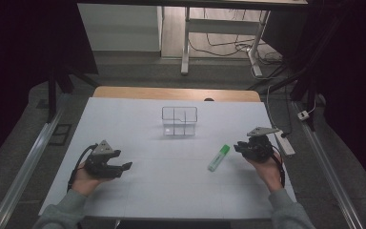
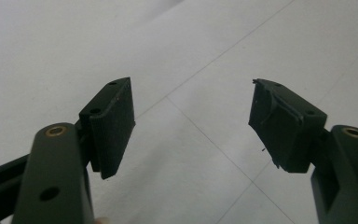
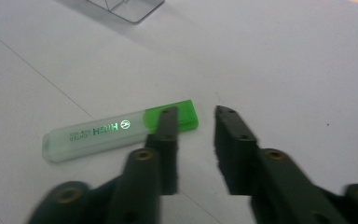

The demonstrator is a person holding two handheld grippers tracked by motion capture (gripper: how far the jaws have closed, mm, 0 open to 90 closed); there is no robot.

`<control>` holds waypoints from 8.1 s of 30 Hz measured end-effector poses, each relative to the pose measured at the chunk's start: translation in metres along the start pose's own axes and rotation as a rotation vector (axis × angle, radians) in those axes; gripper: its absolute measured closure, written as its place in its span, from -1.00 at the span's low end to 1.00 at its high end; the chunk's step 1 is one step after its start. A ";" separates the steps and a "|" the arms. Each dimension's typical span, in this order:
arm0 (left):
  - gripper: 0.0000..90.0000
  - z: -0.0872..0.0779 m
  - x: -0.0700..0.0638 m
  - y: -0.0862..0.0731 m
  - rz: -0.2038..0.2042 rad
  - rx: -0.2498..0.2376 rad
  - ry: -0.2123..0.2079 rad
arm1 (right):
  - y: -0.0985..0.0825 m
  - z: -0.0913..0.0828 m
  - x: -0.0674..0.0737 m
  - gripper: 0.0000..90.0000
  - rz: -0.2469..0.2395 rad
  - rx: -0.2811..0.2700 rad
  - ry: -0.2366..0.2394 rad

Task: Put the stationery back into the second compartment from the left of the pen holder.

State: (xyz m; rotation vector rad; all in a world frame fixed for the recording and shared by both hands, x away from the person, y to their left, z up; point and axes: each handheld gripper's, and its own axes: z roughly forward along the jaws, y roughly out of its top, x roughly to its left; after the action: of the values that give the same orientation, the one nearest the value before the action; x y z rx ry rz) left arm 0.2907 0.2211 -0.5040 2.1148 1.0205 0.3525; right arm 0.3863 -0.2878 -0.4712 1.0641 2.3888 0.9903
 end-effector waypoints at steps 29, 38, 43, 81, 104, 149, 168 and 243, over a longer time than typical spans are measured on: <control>-0.34 0.003 0.000 0.001 -0.011 0.001 -0.028 | 0.012 0.055 -0.024 0.99 0.020 0.100 0.031; -0.35 0.005 -0.001 0.001 -0.006 0.011 -0.029 | 0.010 0.061 -0.023 0.99 0.010 0.120 0.049; -0.35 0.004 -0.001 0.001 -0.006 0.010 -0.029 | 0.010 0.063 -0.020 0.99 0.000 0.128 0.062; -0.36 0.006 -0.001 0.000 0.005 0.022 -0.031 | 0.012 0.069 0.013 0.99 -0.063 0.140 0.190; -0.37 0.007 -0.004 0.001 0.014 0.021 -0.036 | 0.002 0.058 0.058 0.99 -0.108 0.181 0.234; -0.36 0.033 -0.049 0.035 0.050 0.051 -0.155 | -0.064 -0.023 0.034 -0.12 -0.077 -0.180 0.082; -0.36 0.074 -0.095 0.089 0.121 0.104 -0.234 | -0.064 -0.022 0.031 -0.16 -0.071 -0.168 0.081; 0.29 0.178 -0.179 0.132 0.284 0.232 -0.183 | -0.068 -0.016 0.027 -0.16 -0.065 -0.105 0.034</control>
State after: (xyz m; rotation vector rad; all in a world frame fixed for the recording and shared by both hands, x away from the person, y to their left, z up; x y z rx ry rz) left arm 0.3419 -0.0588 -0.5166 2.4580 0.6830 0.1771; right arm 0.3250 -0.3066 -0.5095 0.9331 2.3532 1.1062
